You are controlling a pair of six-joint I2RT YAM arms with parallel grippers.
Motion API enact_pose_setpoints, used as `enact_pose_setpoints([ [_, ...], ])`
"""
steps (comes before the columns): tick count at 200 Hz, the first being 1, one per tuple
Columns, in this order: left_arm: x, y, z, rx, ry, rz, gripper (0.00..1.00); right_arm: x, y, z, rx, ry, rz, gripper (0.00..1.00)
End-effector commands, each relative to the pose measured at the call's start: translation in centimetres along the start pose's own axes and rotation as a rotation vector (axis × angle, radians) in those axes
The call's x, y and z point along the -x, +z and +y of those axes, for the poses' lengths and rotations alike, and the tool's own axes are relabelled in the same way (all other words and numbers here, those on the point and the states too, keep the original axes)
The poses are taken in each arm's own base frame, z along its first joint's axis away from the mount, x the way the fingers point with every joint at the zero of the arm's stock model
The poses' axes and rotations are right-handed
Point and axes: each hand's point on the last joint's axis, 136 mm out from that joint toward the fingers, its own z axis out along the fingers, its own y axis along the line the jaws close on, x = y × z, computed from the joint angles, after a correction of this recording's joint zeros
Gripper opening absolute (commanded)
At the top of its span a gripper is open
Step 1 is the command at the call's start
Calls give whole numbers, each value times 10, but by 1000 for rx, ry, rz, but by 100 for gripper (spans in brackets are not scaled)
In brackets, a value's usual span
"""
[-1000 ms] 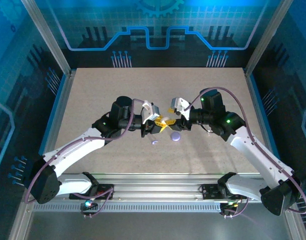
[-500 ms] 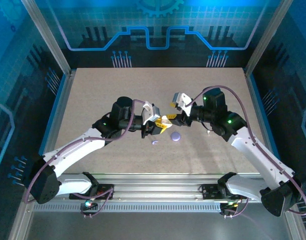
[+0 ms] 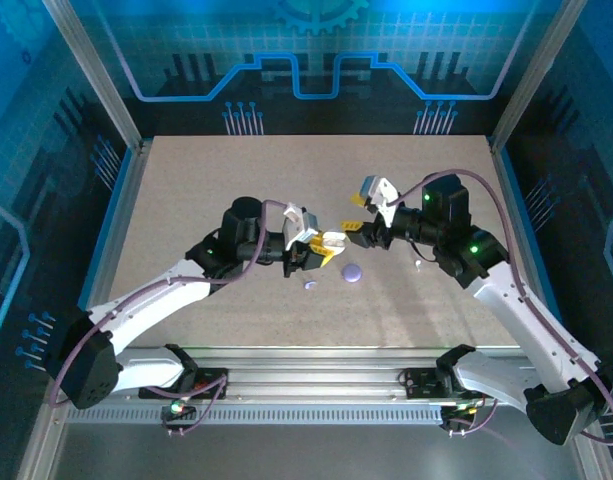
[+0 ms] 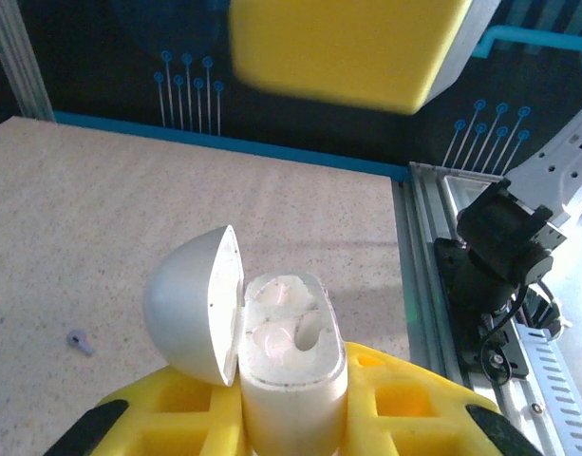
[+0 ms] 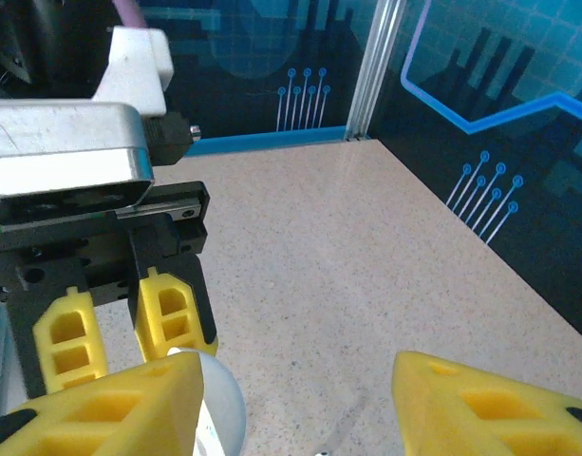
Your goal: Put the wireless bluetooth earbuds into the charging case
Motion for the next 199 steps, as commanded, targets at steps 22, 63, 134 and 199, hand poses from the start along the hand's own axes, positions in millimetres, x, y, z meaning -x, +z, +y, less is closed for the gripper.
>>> enact_pose_setpoints([
  [22, 4, -30, 25, 128, -28, -72, 22, -5, -9, -15, -76, 243, 96, 56],
  [63, -9, -60, 39, 234, -46, -88, 23, -38, -2, -27, -175, 556, 267, 49],
  [134, -24, -83, 33, 334, -27, -87, 23, -101, 41, -26, -232, 843, 530, 40],
  [199, -33, -92, 30, 374, -15, -61, 22, -145, 80, -25, -359, 898, 797, 38],
])
